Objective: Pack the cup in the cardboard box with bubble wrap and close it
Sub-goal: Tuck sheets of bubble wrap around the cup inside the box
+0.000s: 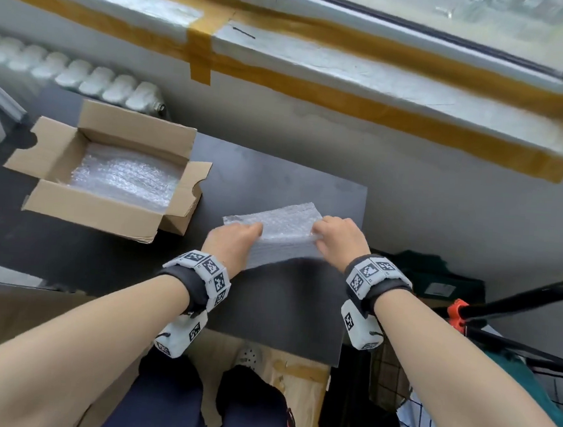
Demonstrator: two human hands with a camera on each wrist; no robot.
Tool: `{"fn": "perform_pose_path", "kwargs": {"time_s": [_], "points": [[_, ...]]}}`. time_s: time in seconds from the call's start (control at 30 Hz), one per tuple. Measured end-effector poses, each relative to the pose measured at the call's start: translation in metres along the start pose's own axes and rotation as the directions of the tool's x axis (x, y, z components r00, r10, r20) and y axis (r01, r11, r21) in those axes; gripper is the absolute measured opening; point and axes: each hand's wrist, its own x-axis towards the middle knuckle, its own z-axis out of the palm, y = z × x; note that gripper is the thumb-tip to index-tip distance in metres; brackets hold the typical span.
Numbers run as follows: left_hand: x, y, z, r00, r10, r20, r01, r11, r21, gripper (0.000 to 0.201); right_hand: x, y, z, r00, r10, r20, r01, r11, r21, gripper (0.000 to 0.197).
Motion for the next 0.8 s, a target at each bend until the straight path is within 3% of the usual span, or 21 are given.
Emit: {"fn": "perform_pose_path", "kwargs": {"time_s": [0.2, 0.47, 0.63, 0.73, 0.8], "points": [[0.009, -0.003, -0.081, 0.971, 0.108, -0.213, -0.107, 0.994, 0.018, 0.032, 0.010, -0.005, -0.065, 0.965, 0.112, -0.236, -0.100, 0.993, 0.064, 0.011], [0.001, -0.071, -0.160, 0.848, 0.210, -0.487, -0.241, 0.970, -0.002, 0.043, 0.039, -0.078, -0.123, 0.873, 0.079, -0.481, -0.060, 0.997, 0.055, 0.004], [-0.009, -0.152, -0.184, 0.768, 0.324, -0.553, -0.331, 0.939, 0.090, 0.034, 0.069, -0.146, -0.130, 0.810, 0.018, -0.586, -0.026, 1.000, -0.005, 0.011], [-0.017, -0.201, -0.186, 0.716, 0.407, -0.567, -0.399, 0.905, 0.146, 0.029, 0.086, -0.187, -0.124, 0.819, -0.029, -0.574, -0.001, 0.999, -0.051, 0.017], [-0.022, -0.230, -0.184, 0.708, 0.452, -0.543, -0.424, 0.886, 0.184, 0.028, 0.096, -0.212, -0.113, 0.840, -0.053, -0.540, 0.016, 0.997, -0.073, 0.022]]}}
